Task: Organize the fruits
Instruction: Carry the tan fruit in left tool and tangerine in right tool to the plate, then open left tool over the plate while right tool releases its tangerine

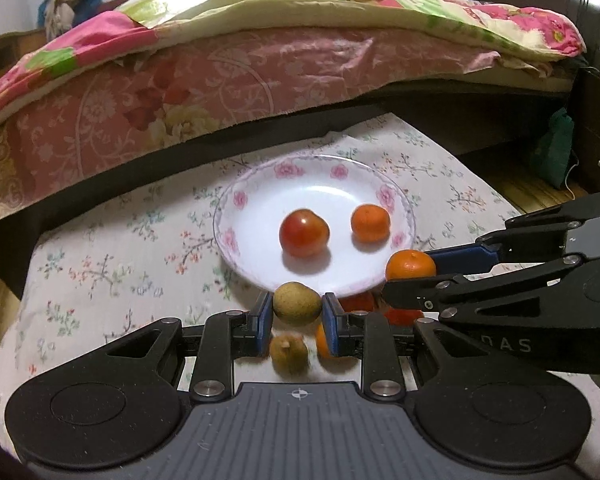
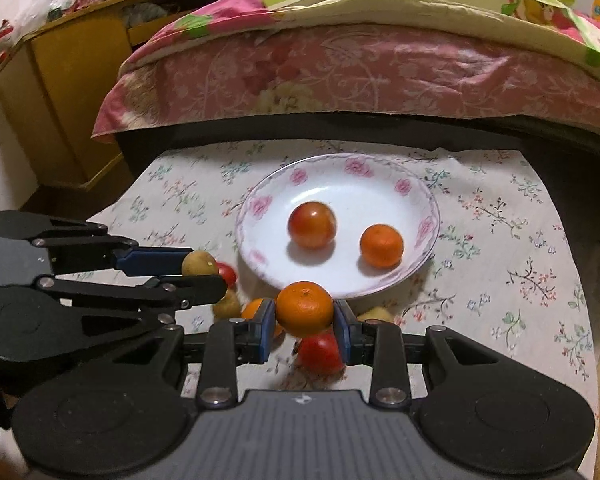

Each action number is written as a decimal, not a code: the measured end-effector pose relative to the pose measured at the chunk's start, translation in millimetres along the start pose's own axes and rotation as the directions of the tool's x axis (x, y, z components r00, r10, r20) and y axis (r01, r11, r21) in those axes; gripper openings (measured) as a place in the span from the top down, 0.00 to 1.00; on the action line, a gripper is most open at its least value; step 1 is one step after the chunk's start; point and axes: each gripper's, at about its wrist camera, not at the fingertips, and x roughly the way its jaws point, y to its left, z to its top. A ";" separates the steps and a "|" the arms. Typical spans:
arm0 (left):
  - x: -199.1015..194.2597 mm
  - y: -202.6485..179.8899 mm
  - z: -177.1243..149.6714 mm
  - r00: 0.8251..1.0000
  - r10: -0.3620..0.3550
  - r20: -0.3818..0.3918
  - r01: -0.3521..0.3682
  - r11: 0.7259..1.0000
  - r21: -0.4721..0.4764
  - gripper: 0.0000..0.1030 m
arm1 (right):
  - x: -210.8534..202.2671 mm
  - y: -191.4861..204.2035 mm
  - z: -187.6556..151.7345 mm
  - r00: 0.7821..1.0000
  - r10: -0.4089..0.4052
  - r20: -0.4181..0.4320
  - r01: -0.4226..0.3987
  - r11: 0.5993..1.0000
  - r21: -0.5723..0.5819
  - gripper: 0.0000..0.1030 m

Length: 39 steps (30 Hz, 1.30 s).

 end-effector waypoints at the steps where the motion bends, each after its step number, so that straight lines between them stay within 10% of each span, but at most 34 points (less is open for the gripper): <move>1: 3.5 0.8 2.4 1.000 0.001 0.002 -0.001 1.000 -0.003 0.67 | 2.7 -1.9 2.0 1.000 -0.003 0.001 0.003 1.000 0.002 0.70; 22: 45.3 5.6 17.0 1.000 0.005 -0.022 -0.006 1.000 -0.013 0.68 | 45.4 -32.5 20.2 1.000 -0.003 -0.004 0.003 0.999 0.053 0.69; 39: 32.1 9.8 24.7 0.999 0.031 0.008 -0.031 0.999 -0.015 0.48 | 39.3 -35.1 25.0 0.999 -0.020 0.033 0.018 0.998 0.064 0.68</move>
